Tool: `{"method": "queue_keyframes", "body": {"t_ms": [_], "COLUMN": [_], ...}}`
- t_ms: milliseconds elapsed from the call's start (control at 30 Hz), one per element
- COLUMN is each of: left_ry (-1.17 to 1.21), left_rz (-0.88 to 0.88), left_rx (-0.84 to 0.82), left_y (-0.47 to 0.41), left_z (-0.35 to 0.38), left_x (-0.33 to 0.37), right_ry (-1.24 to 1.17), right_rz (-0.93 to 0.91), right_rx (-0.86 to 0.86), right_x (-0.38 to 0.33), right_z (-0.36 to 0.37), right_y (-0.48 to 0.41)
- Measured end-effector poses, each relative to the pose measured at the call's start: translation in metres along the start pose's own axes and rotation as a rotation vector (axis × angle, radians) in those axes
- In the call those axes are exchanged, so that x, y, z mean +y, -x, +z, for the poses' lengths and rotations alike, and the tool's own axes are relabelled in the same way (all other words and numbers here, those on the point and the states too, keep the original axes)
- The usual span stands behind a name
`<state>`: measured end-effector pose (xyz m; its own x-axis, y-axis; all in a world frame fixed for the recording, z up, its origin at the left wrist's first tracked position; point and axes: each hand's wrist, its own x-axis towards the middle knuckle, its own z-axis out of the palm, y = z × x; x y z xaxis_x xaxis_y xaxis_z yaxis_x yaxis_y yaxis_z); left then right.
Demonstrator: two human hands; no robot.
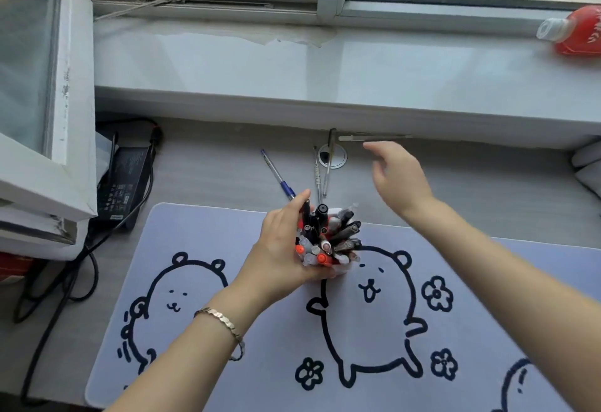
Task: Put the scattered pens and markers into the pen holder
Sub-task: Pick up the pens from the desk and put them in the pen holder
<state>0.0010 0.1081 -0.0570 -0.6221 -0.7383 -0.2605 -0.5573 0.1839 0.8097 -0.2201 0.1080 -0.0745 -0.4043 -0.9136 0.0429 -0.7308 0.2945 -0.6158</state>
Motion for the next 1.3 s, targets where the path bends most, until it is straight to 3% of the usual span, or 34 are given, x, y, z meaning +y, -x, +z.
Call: {"method": "queue_keyframes", "body": {"t_ms": [100, 233, 467, 633, 700, 800, 867, 1133, 1300], "left_ry": [0.029, 0.014, 0.024, 0.009, 0.025, 0.047, 0.050, 0.056, 0.076], "left_rz": [-0.006, 0.033, 0.057, 0.069, 0.068, 0.068, 0.070, 0.067, 0.066], "left_rx": [-0.026, -0.022, -0.046, -0.034, -0.034, -0.032, -0.036, -0.013, -0.020], "left_y": [-0.001, -0.002, -0.003, -0.005, -0.005, -0.005, -0.006, -0.006, -0.004], "left_z": [-0.002, -0.004, -0.005, -0.005, -0.005, -0.004, -0.003, -0.001, -0.002], "left_x": [0.001, -0.002, -0.005, -0.008, -0.010, -0.012, -0.013, -0.016, -0.014], "right_ry": [0.340, 0.652, 0.564, 0.749, 0.598, 0.182, 0.029, 0.044, -0.112], "right_rz": [-0.030, -0.050, 0.157, 0.087, 0.090, 0.261, 0.353, 0.456, 0.351], "right_rx": [-0.254, -0.323, -0.345, -0.377, -0.345, -0.245, -0.208, -0.158, -0.255], "right_x": [0.018, 0.024, 0.034, 0.030, 0.020, 0.003, -0.006, -0.018, -0.018], "right_z": [0.020, 0.039, 0.045, 0.034, 0.034, 0.040, 0.050, 0.078, 0.051], "right_y": [-0.048, -0.076, -0.092, -0.093, -0.088, -0.083, -0.086, -0.085, -0.060]}}
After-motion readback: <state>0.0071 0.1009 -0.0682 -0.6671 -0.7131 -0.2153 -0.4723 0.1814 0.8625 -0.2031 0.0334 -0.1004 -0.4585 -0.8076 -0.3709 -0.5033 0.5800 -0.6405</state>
